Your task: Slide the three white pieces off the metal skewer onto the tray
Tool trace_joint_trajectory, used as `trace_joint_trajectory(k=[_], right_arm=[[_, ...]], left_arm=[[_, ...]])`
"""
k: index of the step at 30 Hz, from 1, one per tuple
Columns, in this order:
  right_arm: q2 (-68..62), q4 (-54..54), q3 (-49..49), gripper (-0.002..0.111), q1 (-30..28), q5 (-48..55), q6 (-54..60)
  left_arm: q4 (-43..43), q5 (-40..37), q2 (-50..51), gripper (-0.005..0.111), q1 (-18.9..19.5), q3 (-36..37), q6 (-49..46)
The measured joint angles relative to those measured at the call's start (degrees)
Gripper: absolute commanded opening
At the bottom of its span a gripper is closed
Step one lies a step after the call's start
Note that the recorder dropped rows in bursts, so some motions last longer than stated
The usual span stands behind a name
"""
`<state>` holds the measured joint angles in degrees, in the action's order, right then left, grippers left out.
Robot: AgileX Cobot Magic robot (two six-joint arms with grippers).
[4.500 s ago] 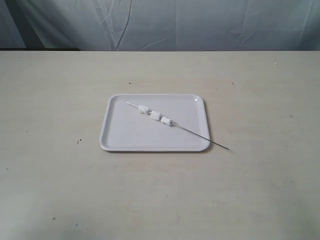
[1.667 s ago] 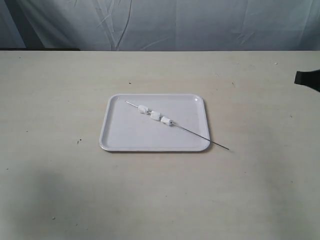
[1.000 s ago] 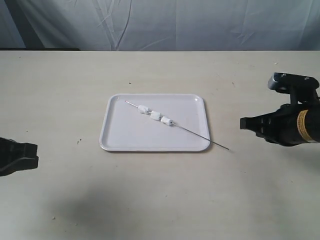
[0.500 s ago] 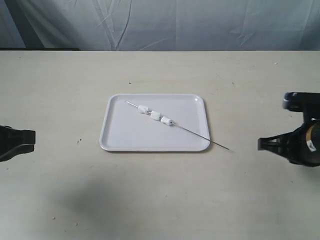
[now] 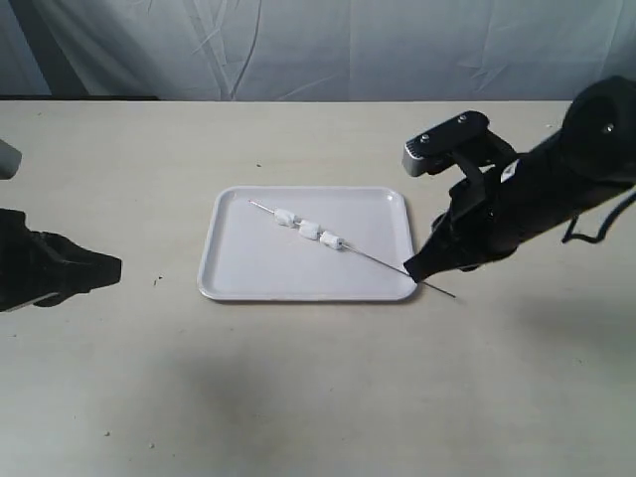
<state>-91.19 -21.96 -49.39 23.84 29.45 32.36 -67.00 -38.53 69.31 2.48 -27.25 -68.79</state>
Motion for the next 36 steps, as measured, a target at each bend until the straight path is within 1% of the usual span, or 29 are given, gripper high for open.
trace_joint_trajectory(k=[1,2,5,10,12,13,15,16,17,18,24,29,30,34,36], right_arm=[[-0.7,-0.1,-1.3,0.028,0.0,0.7,1.2],[-1.6,-0.2,-2.6,0.029,0.0,2.0,3.2],[-4.4,-0.2,-4.9,0.029,0.0,4.6,8.5],[-9.0,-0.8,-5.5,0.029,0.0,4.6,15.6],[-11.8,-3.8,-5.5,0.029,0.1,2.5,20.5],[-13.3,-7.0,-5.5,0.029,0.2,1.4,25.3],[-15.0,-11.2,-5.5,0.029,0.3,-0.9,31.0],[-15.5,-12.0,-5.5,0.029,0.3,-2.1,32.5],[-15.9,-13.3,-5.8,0.029,0.3,-3.6,35.0],[-16.2,-13.7,-6.2,0.029,0.3,-3.9,36.1],[-19.2,-15.6,-11.4,0.029,0.3,-4.0,38.3],[-21.1,-16.6,-12.2,0.029,0.3,-3.5,38.3],[-21.3,-17.1,-12.3,0.03,0.3,-3.5,38.4],[-22.4,-18.6,-12.4,0.049,0.3,-3.7,38.5],[-22.5,-19.0,-12.6,0.051,0.3,-3.8,38.5]], left_arm=[[0.0,-1.1,1.1,0.035,0.0,-0.5,-0.2],[-0.1,-2.1,2.2,0.036,0.0,-1.0,-0.4],[-0.6,-3.9,5.6,0.036,0.0,-2.5,-1.3],[-2.6,-4.6,11.0,0.036,0.0,-4.4,-4.0],[-5.1,-4.8,13.4,0.036,0.0,-5.5,-7.4],[-6.6,-4.9,14.7,0.036,0.0,-5.9,-9.3],[-7.8,-4.9,16.2,0.04,0.0,-6.4,-11.3],[-7.9,-5.0,16.7,0.046,0.0,-6.7,-11.8],[-7.9,-5.5,17.3,0.049,0.0,-7.0,-13.1],[-8.0,-5.9,17.7,0.051,0.0,-7.2,-13.5],[-9.2,-7.3,18.8,0.05,0.0,-8.1,-14.0],[-10.2,-7.3,19.0,0.05,0.0,-8.1,-14.1],[-10.3,-7.3,19.0,0.05,0.0,-8.1,-14.1],[-10.4,-7.3,19.0,0.05,0.0,-8.1,-14.1],[-10.4,-7.3,19.0,0.05,0.0,-8.1,-14.1]])
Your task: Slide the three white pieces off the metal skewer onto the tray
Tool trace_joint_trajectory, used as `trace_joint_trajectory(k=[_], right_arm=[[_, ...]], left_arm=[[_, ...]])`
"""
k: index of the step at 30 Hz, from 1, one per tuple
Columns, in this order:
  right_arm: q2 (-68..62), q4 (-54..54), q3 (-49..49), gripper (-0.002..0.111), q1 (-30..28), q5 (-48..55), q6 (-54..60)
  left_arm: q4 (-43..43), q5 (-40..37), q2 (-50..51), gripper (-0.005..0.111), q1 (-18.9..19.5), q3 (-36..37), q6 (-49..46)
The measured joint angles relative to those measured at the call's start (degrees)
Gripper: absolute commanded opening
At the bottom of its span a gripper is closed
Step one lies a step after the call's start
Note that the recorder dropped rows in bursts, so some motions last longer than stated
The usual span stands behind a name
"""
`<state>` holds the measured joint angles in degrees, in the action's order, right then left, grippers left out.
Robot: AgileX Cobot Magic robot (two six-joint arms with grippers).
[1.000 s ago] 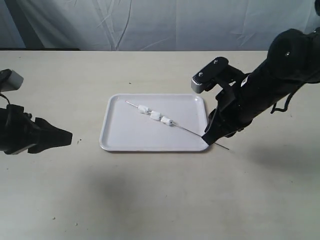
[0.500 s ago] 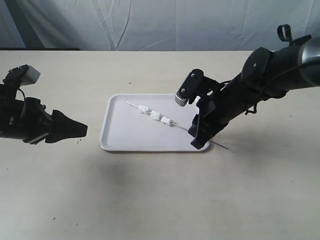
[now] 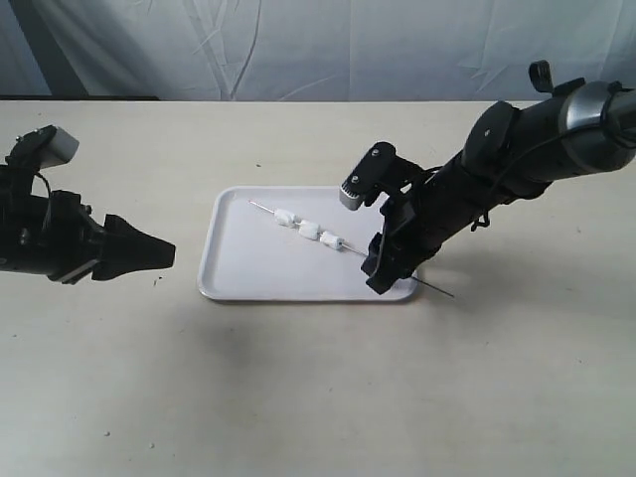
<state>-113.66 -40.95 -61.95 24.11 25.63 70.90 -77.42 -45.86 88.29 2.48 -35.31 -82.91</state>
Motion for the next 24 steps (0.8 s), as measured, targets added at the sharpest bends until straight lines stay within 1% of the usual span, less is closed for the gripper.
trace_joint_trajectory(k=[5,16,18,19,21,22,23,24], right_arm=[[0.0,-1.7,-1.0,0.043,0.0,-0.4,0.1],[-2.5,-2.4,-1.0,0.043,0.0,-0.4,0.7],[-3.1,-2.5,-1.2,0.041,0.0,-0.3,0.7],[-3.2,-2.6,-1.3,0.036,0.0,-0.3,0.7],[-3.3,-2.2,-1.4,0.02,0.0,-0.3,0.7],[-3.4,-1.9,-1.5,0.009,0.0,-0.3,0.7],[-3.5,-1.2,-1.6,0.001,0.0,0.0,0.7],[-3.5,-0.7,-1.6,0.0,0.0,0.0,0.4]], left_arm=[[-0.1,0.0,0.0,0.05,0.0,0.0,0.0],[-0.1,0.0,0.0,0.05,0.0,0.0,0.0],[-0.1,0.0,0.0,0.05,0.0,0.0,0.0],[-0.1,0.0,0.0,0.05,0.0,0.0,0.0],[-0.1,0.0,0.0,0.05,0.0,0.0,0.0],[-0.1,0.0,0.0,0.05,0.0,0.0,0.0],[-0.1,0.0,0.0,0.05,0.0,0.0,0.0],[-0.1,0.0,0.0,0.05,0.0,0.0,0.0]])
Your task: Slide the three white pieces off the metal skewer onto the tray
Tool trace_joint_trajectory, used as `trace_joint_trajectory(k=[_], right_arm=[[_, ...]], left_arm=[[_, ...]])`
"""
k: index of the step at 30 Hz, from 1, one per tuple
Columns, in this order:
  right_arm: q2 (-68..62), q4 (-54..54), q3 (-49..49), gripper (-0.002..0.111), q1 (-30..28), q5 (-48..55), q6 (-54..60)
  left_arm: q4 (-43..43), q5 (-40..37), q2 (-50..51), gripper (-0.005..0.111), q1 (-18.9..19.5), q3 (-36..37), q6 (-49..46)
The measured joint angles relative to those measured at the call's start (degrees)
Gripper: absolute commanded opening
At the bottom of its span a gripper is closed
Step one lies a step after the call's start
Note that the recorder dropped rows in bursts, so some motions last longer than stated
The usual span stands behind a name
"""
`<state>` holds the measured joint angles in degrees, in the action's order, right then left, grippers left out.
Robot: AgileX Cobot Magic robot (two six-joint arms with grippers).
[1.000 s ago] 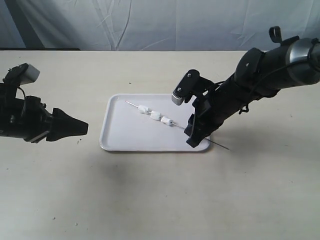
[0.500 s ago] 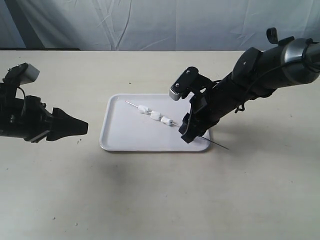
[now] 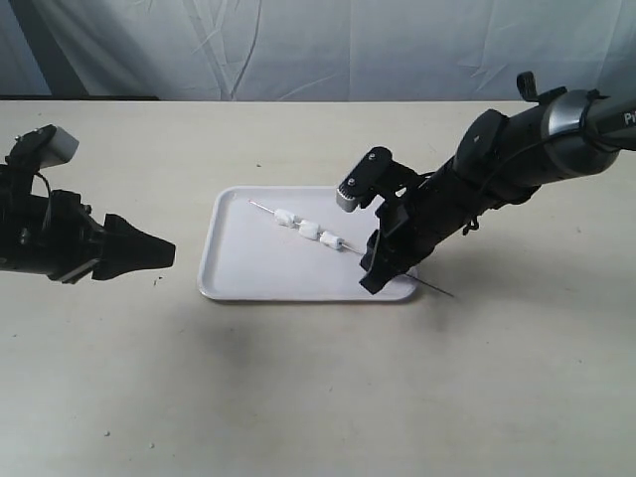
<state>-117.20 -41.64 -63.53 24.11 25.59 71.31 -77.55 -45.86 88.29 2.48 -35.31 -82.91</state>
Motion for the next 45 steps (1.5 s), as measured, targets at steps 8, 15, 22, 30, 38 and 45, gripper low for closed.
trace_joint_trajectory(k=[8,15,22,30,38,45], right_arm=[[0.0,4.6,-0.4,-0.001,0.1,0.3,-7.1],[3.5,5.8,0.1,-0.001,0.1,-0.3,-13.1],[11.6,-1.1,0.1,-0.001,0.1,3.3,-18.3],[19.6,-5.9,0.1,-0.001,0.1,8.8,-29.1],[27.0,-6.4,7.2,-0.001,0.1,9.9,-33.5],[31.2,-16.7,16.2,-0.001,0.5,6.4,-28.0]], left_arm=[[-3.0,0.0,0.2,0.05,0.0,0.0,0.3],[-9.8,-3.9,0.2,0.05,0.0,0.0,1.6],[-14.7,-11.7,0.2,0.04,0.0,0.0,2.2],[-18.9,-17.3,0.2,0.029,0.0,0.0,2.2],[-21.1,-19.5,0.2,0.038,0.0,0.0,1.9],[-21.4,-20.9,0.2,0.048,0.0,0.0,2.2]])
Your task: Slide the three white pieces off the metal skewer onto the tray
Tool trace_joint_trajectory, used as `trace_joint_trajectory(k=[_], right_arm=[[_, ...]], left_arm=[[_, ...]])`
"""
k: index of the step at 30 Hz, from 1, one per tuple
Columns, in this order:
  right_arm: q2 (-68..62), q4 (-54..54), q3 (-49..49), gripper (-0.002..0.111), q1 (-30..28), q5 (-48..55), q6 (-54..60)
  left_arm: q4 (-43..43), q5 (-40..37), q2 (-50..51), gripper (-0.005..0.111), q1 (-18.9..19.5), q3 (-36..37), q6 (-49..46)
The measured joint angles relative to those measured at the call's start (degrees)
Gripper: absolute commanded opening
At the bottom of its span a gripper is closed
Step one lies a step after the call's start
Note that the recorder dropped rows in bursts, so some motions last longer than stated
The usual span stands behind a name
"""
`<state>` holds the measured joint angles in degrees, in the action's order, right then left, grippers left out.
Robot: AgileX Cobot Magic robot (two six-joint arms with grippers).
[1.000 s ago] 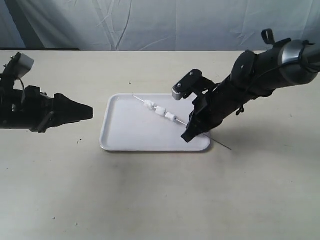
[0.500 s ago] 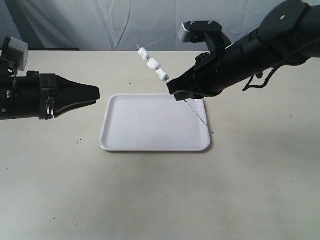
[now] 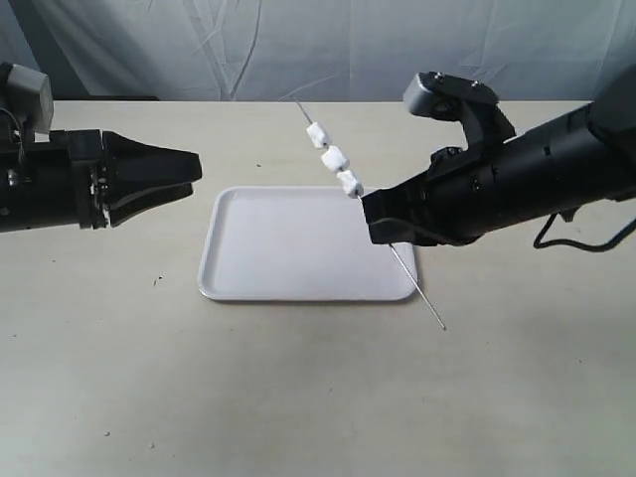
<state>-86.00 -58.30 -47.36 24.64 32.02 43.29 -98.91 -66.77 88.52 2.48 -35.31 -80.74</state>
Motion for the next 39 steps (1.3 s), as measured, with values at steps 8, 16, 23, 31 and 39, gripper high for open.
trace_joint_trajectory(k=[8,16,23,31,39], right_arm=[[0.7,-13.3,2.2,-0.001,7.2,-2.8,8.2],[0.7,-15.2,2.7,-0.001,13.0,-10.1,8.1],[0.7,-15.3,6.5,-0.001,14.3,-14.3,7.2],[0.7,-18.1,8.0,-0.001,17.0,-15.8,7.1],[0.7,-21.8,8.0,-0.001,21.9,-20.6,7.1]], left_arm=[[-0.1,1.9,1.0,0.048,-4.3,0.0,1.0],[-0.1,5.6,5.6,0.048,-8.0,-2.5,1.1],[-0.1,6.9,5.9,0.048,-8.0,-4.8,0.8],[-0.1,11.0,6.0,0.052,-8.0,-5.6,1.6],[-0.1,12.4,6.0,0.052,-8.0,-5.7,3.4]])
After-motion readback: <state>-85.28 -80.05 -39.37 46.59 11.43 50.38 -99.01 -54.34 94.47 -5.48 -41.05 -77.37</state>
